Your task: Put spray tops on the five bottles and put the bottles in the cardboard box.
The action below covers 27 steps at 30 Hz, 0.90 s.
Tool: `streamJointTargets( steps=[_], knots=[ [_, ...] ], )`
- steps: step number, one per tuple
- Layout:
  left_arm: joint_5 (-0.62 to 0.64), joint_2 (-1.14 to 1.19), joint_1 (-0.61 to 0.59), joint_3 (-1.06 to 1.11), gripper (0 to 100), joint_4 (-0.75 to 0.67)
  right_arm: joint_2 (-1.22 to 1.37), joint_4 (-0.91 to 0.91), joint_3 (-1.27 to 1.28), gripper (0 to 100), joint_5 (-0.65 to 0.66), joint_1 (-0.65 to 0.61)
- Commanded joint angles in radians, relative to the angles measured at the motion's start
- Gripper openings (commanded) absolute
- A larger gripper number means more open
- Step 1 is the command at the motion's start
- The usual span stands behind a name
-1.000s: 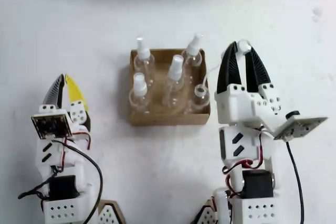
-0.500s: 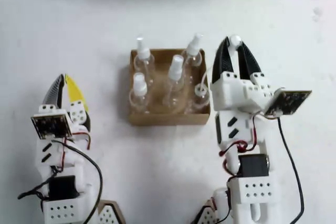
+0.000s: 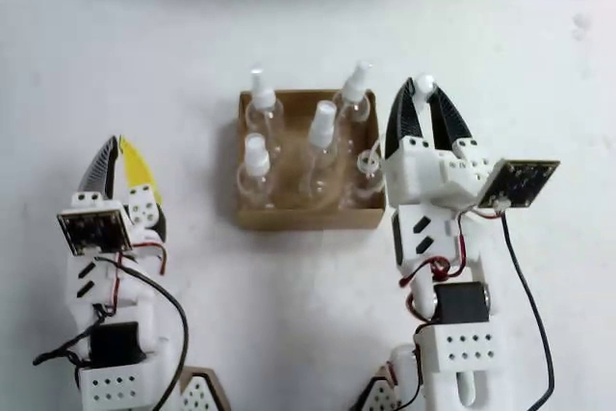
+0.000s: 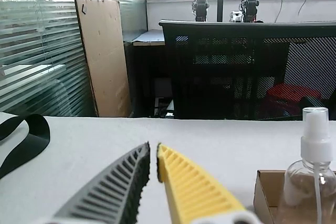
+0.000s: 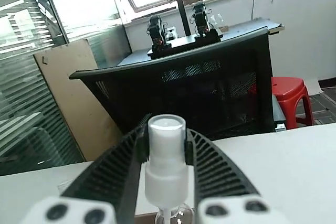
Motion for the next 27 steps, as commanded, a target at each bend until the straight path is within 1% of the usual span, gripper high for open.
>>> streamJointTargets(
  steps=[1, 7, 10, 19, 21, 24, 27],
  knots=[
    [-0.011, -0.015, 0.010, -0.017, 3, -0.032, -0.027, 0.042, -0.031, 1.6, 0.009, -0.008],
    [-0.011, -0.015, 0.010, -0.017, 3, -0.032, -0.021, 0.156, -0.028, 1.6, 0.011, -0.008],
    [-0.011, -0.015, 0.010, -0.017, 3, -0.032, -0.024, 0.160, 0.005, 1.6, 0.011, -0.010],
    [-0.011, -0.015, 0.010, -0.017, 3, -0.032, -0.021, 0.159, 0.081, 1.6, 0.012, -0.110],
    [-0.011, -0.015, 0.010, -0.017, 3, -0.032, -0.021, 0.143, 0.094, 1.6, 0.012, -0.110],
    [-0.011, -0.015, 0.010, -0.017, 3, -0.032, -0.021, 0.064, 0.147, 1.6, 0.018, -0.102],
    [-0.011, -0.015, 0.010, -0.017, 3, -0.032, -0.021, -0.036, 0.221, 1.6, 0.110, -0.110]
  ],
)
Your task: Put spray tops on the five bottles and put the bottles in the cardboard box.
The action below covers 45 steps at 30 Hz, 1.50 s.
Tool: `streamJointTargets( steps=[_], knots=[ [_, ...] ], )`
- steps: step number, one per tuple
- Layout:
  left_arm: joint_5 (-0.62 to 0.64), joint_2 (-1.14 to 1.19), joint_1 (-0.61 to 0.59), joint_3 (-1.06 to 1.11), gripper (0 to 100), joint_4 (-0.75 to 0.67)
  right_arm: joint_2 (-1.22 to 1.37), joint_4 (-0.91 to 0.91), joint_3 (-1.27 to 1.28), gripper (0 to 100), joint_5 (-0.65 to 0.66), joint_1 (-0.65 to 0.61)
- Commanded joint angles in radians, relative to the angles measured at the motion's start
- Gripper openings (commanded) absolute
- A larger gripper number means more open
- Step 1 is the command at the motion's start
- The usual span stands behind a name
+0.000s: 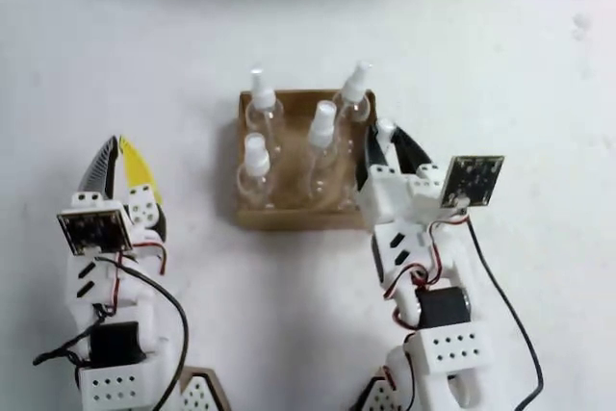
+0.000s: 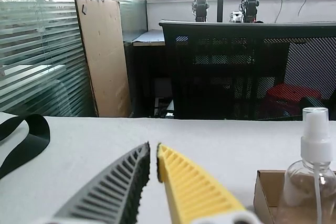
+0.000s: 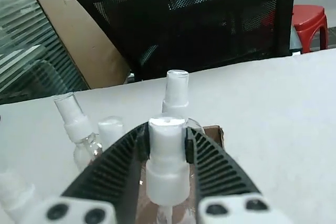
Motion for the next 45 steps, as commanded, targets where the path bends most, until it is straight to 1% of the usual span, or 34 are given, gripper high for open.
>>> streamJointTargets(
  steps=[1, 4, 15, 17, 21, 23, 33, 39, 45],
  knots=[
    [-0.011, -0.015, 0.010, -0.017, 3, -0.032, -0.004, -0.124, 0.052, 1.6, 0.098, -0.015],
    [-0.011, -0.015, 0.010, -0.017, 3, -0.032, -0.004, -0.189, 0.100, 1.6, 0.123, -0.015],
    [-0.011, -0.015, 0.008, -0.017, 3, -0.032, -0.002, -0.177, 0.114, 2.5, 0.129, -0.048],
    [-0.011, -0.015, 0.008, -0.017, 3, -0.032, -0.008, -0.153, 0.114, 6.1, 0.129, -0.047],
    [-0.011, -0.015, 0.008, -0.017, 3, -0.032, -0.012, -0.093, 0.112, 17.0, 0.129, -0.050],
    [-0.011, -0.015, 0.008, -0.017, 3, -0.032, -0.012, -0.081, 0.110, 19.6, 0.124, -0.048],
    [-0.011, -0.015, 0.008, -0.017, 3, -0.032, -0.035, -0.074, 0.080, 19.8, 0.121, -0.045],
    [-0.011, -0.015, 0.007, -0.017, 3, -0.032, -0.114, 0.051, 0.077, 19.8, 0.127, -0.053],
    [-0.011, -0.015, 0.007, -0.017, 3, -0.032, -0.209, 0.094, 0.081, 19.8, 0.127, -0.053]
  ],
)
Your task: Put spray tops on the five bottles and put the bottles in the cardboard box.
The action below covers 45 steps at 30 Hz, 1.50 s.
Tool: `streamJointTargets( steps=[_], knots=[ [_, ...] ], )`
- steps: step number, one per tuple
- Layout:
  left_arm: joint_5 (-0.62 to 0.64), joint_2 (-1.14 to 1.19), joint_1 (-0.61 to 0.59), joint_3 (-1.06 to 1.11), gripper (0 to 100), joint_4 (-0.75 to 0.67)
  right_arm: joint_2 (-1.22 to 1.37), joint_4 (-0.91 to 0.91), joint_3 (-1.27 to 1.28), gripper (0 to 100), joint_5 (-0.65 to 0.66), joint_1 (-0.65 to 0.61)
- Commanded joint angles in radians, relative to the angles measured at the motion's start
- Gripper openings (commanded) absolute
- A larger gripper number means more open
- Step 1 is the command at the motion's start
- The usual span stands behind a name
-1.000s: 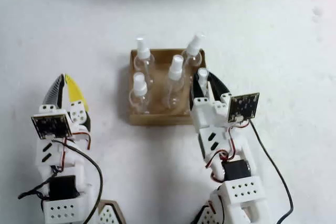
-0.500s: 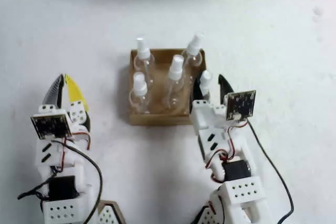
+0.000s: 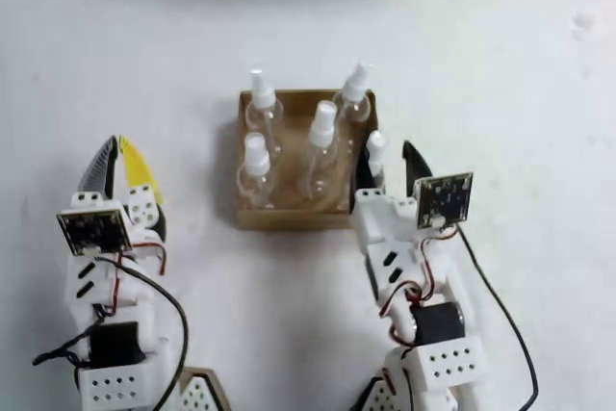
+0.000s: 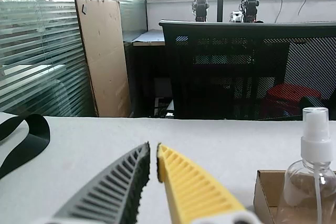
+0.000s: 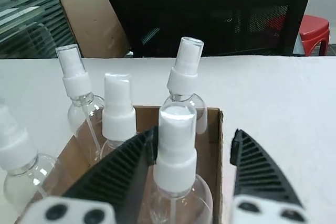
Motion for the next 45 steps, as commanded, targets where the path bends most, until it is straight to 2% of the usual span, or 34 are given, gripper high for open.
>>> streamJointTargets(
  steps=[1, 7, 16, 18, 21, 24, 31, 45],
  knots=[
    [-0.011, -0.015, 0.007, -0.017, 3, -0.032, -0.054, 0.022, -0.038, 19.8, 0.011, -0.008],
    [-0.011, -0.015, 0.007, -0.017, 3, -0.032, -0.122, 0.081, -0.038, 19.8, 0.011, -0.001],
    [-0.011, -0.015, 0.007, -0.017, 3, -0.032, -0.180, 0.062, -0.140, 18.8, 0.005, 0.007],
    [-0.011, -0.015, 0.007, -0.017, 3, -0.032, -0.156, 0.061, -0.164, 13.9, 0.005, 0.007],
    [-0.011, -0.015, 0.007, -0.017, 3, -0.032, -0.071, -0.004, -0.207, 1.5, 0.005, 0.007],
    [-0.011, -0.015, 0.007, -0.017, 3, -0.032, 0.071, -0.058, -0.258, 4.4, 0.005, 0.008],
    [-0.011, -0.015, 0.005, -0.017, 3, -0.032, 0.383, -0.059, -0.377, 1.9, 0.003, 0.039],
    [-0.011, -0.015, 0.007, -0.017, 3, -0.032, 0.278, 0.068, -0.331, 1.9, 0.003, 0.053]
  ],
)
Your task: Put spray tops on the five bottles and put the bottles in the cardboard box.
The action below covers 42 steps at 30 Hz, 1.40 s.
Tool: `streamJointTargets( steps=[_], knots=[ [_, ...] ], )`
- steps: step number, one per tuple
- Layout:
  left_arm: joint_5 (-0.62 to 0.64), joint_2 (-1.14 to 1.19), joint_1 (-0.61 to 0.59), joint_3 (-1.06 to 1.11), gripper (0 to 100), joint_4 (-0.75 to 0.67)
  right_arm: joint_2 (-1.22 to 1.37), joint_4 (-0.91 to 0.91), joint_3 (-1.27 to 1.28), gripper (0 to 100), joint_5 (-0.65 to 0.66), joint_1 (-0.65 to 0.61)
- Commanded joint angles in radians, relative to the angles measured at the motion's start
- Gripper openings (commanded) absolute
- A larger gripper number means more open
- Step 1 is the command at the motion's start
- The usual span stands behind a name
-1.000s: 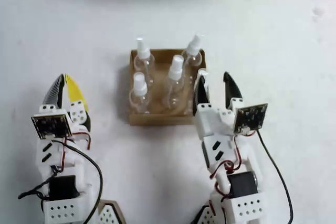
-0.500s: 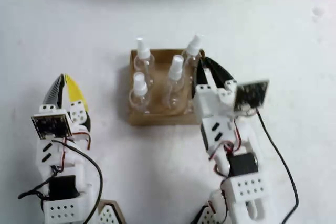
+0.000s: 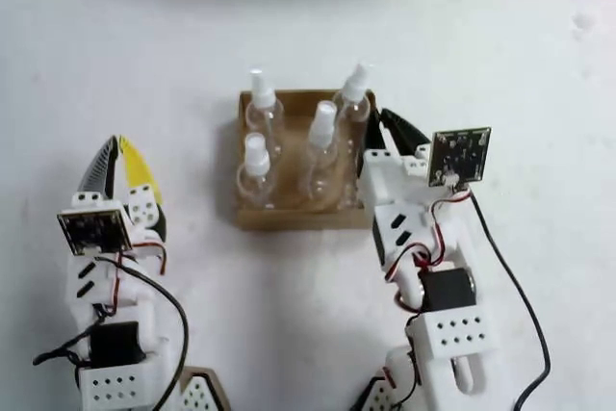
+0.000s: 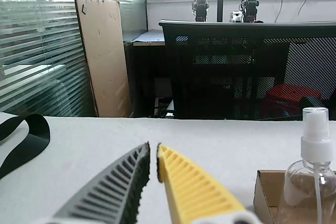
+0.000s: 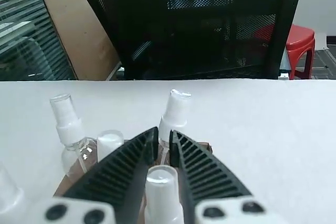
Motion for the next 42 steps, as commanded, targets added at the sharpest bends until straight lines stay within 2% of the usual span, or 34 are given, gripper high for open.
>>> streamJointTargets(
  steps=[1, 8, 13, 19, 30, 35, 42],
  knots=[
    [-0.011, -0.015, 0.007, -0.017, 3, -0.032, -0.010, 0.025, -0.006, 1.9, 0.003, 0.008],
    [-0.011, -0.015, 0.007, -0.017, 3, -0.032, 0.030, 0.028, -0.006, 1.9, 0.008, 0.008],
    [-0.011, -0.015, 0.007, -0.017, 3, -0.032, -0.065, 0.035, -0.066, 1.9, 0.005, 0.016],
    [-0.011, -0.015, 0.008, -0.017, 3, -0.032, -0.348, 0.206, -0.146, 1.9, 0.003, 0.010],
    [-0.005, -0.015, 0.010, -0.028, 3, -0.032, -0.673, 0.512, -0.153, 1.9, 0.009, 0.018],
    [-0.009, -0.015, 0.008, -0.091, 3, -0.025, -0.662, 0.700, -0.229, 1.9, 0.003, 0.018],
    [-0.046, -0.015, 0.030, -0.170, 3, -0.023, -0.667, 0.816, -0.229, 1.9, 0.003, 0.016]
  ],
)
